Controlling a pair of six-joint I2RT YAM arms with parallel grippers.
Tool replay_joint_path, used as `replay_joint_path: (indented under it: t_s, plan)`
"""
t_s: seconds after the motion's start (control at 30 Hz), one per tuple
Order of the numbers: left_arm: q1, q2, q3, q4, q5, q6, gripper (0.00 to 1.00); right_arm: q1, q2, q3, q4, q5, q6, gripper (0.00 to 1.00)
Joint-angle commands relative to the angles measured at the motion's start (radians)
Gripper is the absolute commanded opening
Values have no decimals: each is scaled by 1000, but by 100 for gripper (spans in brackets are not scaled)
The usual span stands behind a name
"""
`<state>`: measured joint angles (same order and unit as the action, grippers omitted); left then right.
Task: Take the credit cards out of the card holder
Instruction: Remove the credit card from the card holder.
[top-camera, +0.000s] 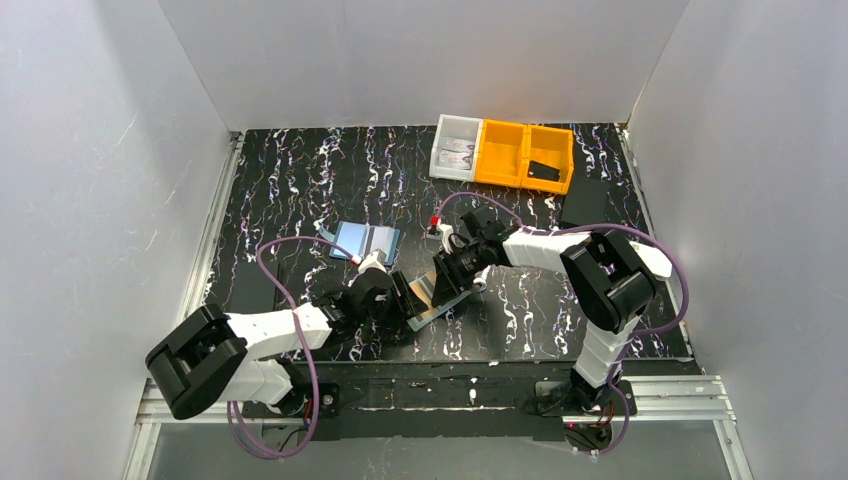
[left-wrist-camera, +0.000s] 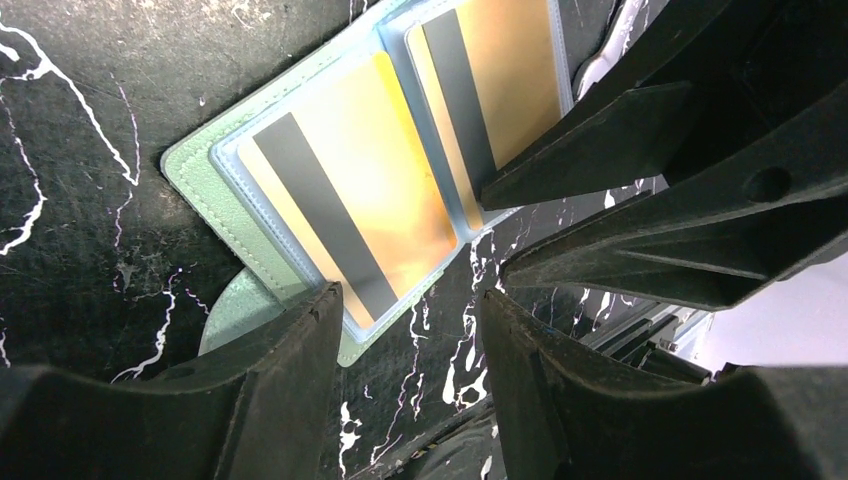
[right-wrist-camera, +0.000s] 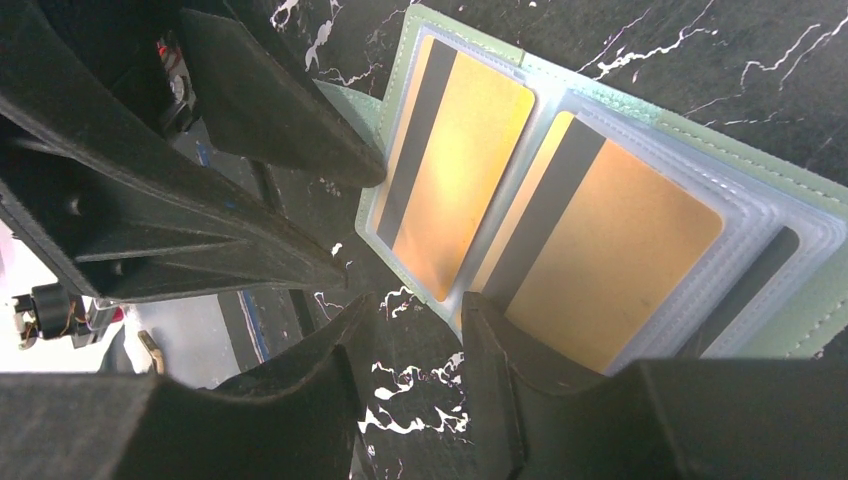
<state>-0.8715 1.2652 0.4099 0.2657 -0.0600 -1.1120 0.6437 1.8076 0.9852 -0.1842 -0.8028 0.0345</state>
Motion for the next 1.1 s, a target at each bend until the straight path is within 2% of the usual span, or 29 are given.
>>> replay_joint_path:
  t_s: [0.0,0.33,0.6,0.93,1.07]
  plan:
    - [9,4,21,15,-2,-5,51,-1,24,13,-33,46,-17,47]
    - [14,-62,-27,12,-41,-66,55,-1,28,17,-40,52,-23,50]
    - [14,-21,-11,-3,-32,-83,55,-1,32,18,-44,57,-28,51]
    - [14,-23,49,-181,-82,-103,55,-1,39,22,-50,61,-31,52]
    - [14,-11,73,-194,-67,-78,55,-1,41,23,-52,62,-31,52]
